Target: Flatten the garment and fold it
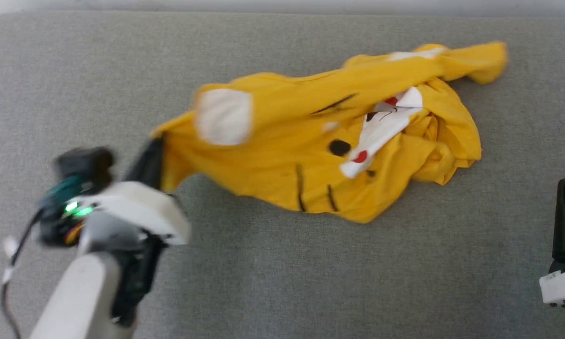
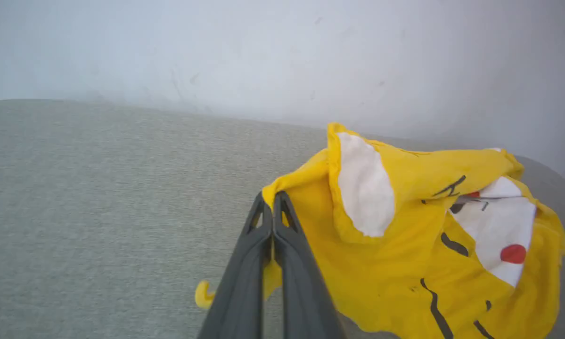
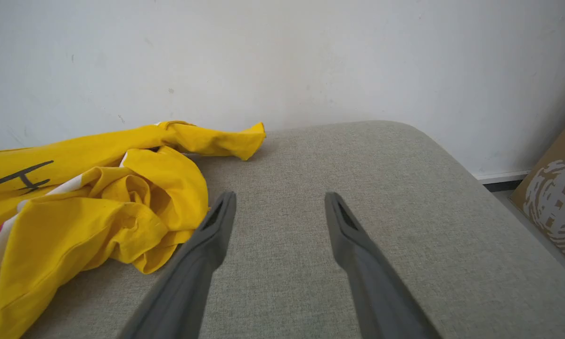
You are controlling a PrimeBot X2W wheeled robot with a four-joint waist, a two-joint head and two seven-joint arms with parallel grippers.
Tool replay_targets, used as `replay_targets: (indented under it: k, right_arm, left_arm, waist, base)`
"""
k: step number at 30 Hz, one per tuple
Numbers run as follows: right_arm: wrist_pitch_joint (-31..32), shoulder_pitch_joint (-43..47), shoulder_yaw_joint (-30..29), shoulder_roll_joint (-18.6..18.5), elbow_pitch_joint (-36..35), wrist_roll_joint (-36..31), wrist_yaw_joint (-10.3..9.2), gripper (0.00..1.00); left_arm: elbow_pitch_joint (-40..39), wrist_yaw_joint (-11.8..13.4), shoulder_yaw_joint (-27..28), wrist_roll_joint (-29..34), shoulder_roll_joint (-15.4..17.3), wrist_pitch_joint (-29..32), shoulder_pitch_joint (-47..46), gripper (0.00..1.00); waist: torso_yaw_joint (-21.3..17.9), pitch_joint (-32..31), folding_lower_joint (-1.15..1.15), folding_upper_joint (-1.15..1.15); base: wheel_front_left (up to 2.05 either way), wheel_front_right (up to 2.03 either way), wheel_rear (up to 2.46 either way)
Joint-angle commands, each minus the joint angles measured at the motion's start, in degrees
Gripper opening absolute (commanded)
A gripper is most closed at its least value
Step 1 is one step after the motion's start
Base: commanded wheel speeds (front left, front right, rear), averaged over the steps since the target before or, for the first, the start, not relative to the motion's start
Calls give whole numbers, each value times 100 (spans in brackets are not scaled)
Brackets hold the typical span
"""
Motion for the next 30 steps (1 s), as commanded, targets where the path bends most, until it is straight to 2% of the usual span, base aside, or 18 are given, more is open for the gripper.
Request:
replay_targets:
  k: [1,3,4,5,6,11,14,16,18,21,24,26,30]
  right_arm:
    - [34,48,13,-1,20,41,-5,100]
    - [68,47,31,-1,28,38,-5,100]
    - [80,41,43,-1,29,32,-5,100]
    - [98,34,59,-1,26,22,-5,100]
    - [115,25,68,-1,26,15,-5,100]
    - [167,-16,95,-1,34,-21,-5,100]
    - [185,-6,94,-1,49,-25,-5,100]
    - [195,17,69,-1,44,-23,-5,100]
    - [201,30,70,-1,39,-19,-5,100]
    - [212,37,111,-1,34,-7,-5,100]
    - [213,9,143,-1,26,0,-5,100]
    - [204,-22,184,-1,19,-1,-5,100]
    - [198,-71,227,-1,17,-1,-5,100]
  left_arm:
    - [-77,299,260,111,81,-164,253,0]
    - [16,512,463,204,136,-354,480,0]
    - [79,551,497,161,64,-446,562,33]
    - [163,515,455,117,4,-502,633,86]
    - [257,477,405,63,-75,-549,681,100]
    - [641,343,287,-104,-507,-1072,667,100]
    - [542,446,133,364,-447,-1438,519,100]
    - [177,484,-106,711,-435,-1535,356,100]
    - [-56,466,-236,799,-477,-1532,263,100]
    - [-573,259,-773,995,-575,-1252,-36,100]
    - [-645,-126,-1438,759,-913,-783,-261,100]
    - [-384,-338,-1837,766,-1032,-536,-417,100]
    - [400,-604,-2407,741,-1252,-216,-601,100]
  waist:
    - [32,43,0,1]
    - [55,83,0,1]
    - [65,97,0,1]
    - [74,107,0,1]
    - [87,118,0,1]
    - [152,113,0,1]
    - [197,54,0,1]
    - [248,10,0,1]
    - [271,-6,0,1]
    - [301,-22,0,1]
    - [296,12,0,1]
    - [255,68,0,1]
    - [100,226,0,1]
  base:
    - [0,0,0]
    - [0,0,0]
    - [0,0,0]
    - [0,0,0]
    - [0,0,0]
    - [0,0,0]
    - [0,0,0]
    - [0,0,0]
    - [0,0,0]
    - [0,0,0]
    - [0,0,0]
    - [0,0,0]
    - [0,0,0]
